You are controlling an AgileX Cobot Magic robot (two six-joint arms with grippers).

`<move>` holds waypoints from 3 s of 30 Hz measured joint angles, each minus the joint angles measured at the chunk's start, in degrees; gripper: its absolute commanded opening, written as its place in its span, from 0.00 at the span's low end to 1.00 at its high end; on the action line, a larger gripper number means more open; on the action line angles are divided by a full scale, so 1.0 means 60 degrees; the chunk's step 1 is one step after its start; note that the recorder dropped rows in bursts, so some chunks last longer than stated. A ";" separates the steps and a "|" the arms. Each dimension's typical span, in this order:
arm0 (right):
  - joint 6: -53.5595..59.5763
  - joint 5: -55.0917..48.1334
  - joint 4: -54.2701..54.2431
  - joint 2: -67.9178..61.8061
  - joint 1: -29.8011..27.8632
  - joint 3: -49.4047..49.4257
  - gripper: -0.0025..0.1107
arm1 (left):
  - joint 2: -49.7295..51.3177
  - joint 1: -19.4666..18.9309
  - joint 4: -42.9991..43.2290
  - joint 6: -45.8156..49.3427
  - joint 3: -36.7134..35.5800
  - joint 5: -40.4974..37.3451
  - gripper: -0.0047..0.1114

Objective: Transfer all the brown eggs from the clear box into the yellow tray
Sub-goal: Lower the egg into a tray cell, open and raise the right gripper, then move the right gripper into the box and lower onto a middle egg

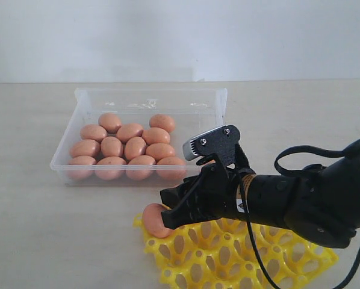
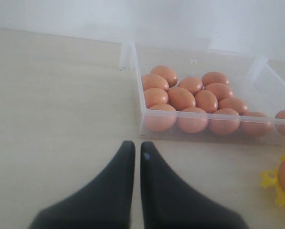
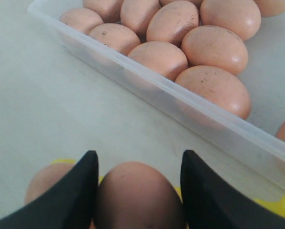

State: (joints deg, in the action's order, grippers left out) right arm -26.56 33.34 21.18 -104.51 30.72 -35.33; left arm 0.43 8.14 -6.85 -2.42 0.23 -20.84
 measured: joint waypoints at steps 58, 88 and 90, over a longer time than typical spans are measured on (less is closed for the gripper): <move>0.9904 -0.1598 -0.8438 0.5610 -0.0091 -0.1060 0.02 | 0.0000 0.0000 0.0000 0.0000 0.0000 0.0000 0.08; 1.3313 -0.8904 -1.1994 0.3393 -0.5678 -0.2100 0.02 | 0.0000 0.0000 0.0000 0.0000 0.0000 0.0000 0.08; 1.3167 -0.9264 -1.1976 0.3355 -0.5517 -0.2461 0.02 | 0.0000 0.0000 0.0000 0.0000 0.0000 0.0000 0.08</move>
State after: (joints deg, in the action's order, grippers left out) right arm 52.44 -22.25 -50.67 -84.38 -2.38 -50.10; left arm 0.43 8.14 -6.85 -2.42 0.23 -20.84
